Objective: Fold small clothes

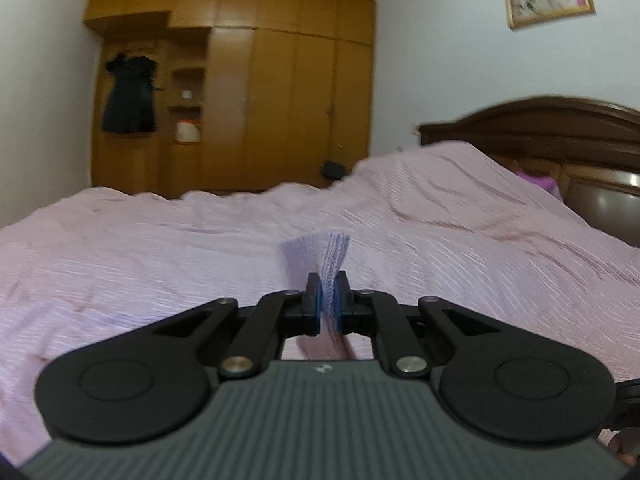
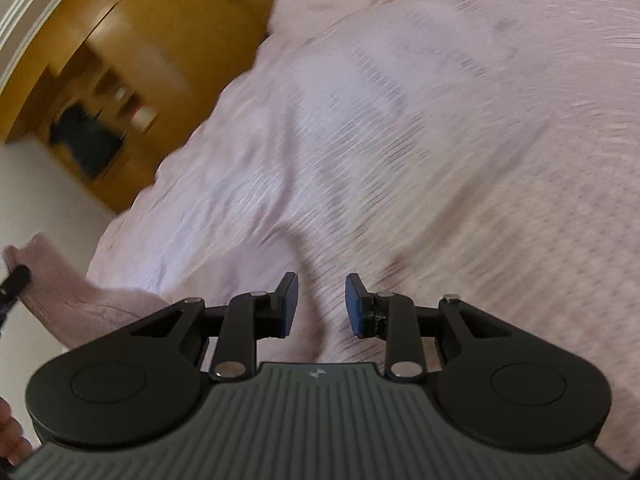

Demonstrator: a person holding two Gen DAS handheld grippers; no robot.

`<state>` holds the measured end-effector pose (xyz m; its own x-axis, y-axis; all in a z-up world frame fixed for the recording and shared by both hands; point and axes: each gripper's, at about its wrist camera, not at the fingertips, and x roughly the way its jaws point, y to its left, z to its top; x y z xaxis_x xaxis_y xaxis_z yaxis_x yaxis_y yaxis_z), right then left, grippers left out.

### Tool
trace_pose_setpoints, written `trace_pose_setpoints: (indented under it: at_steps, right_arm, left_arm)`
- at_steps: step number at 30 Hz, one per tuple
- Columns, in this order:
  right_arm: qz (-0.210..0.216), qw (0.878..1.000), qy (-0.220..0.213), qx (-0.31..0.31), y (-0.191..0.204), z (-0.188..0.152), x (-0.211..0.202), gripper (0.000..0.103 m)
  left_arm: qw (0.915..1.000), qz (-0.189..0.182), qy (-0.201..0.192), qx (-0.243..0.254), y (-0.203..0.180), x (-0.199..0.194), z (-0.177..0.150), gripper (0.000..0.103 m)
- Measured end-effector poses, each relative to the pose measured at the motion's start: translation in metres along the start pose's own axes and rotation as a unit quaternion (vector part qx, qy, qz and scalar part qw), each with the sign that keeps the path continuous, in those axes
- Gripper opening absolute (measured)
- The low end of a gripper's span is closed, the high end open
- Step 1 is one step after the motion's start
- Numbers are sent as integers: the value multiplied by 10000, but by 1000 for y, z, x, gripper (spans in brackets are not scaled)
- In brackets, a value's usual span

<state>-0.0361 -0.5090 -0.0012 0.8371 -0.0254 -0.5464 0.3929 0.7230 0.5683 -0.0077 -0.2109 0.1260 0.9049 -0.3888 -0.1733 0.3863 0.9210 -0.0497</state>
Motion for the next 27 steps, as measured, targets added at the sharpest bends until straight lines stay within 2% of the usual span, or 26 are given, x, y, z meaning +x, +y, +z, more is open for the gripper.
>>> trace_pose_setpoints:
  at_steps: [5, 8, 11, 14, 17, 20, 23, 27]
  right_arm:
    - [-266, 9980, 231, -530, 26, -17, 23, 34]
    - [22, 9979, 512, -398, 34, -21, 29, 34]
    - [-40, 9973, 334, -655, 49, -22, 26, 34]
    - [-146, 9942, 149, -1059, 64, -26, 27, 34]
    - [-251, 9887, 159, -1468, 73, -35, 37, 34]
    - [-401, 9829, 195, -1787, 79, -45, 48, 34]
    - [-545, 9759, 34, -2111, 85, -54, 56, 34]
    - [-524, 9732, -91, -2239, 84, -57, 58, 34]
  left_arm:
    - [9990, 303, -318, -122, 59, -28, -6, 8]
    - [9975, 565, -428, 49, 88, -32, -16, 8]
    - [9967, 743, -318, -44, 118, -37, -26, 8]
    - [9954, 835, -237, -402, 146, -34, -36, 8]
    - [9931, 938, -48, -702, 170, -29, -51, 11]
    - [9878, 1387, 296, -644, 179, -20, -61, 13]
    - [9765, 2049, 572, -338, 194, -18, -63, 14]
    - [9708, 2287, 614, -391, 225, -41, -64, 14]
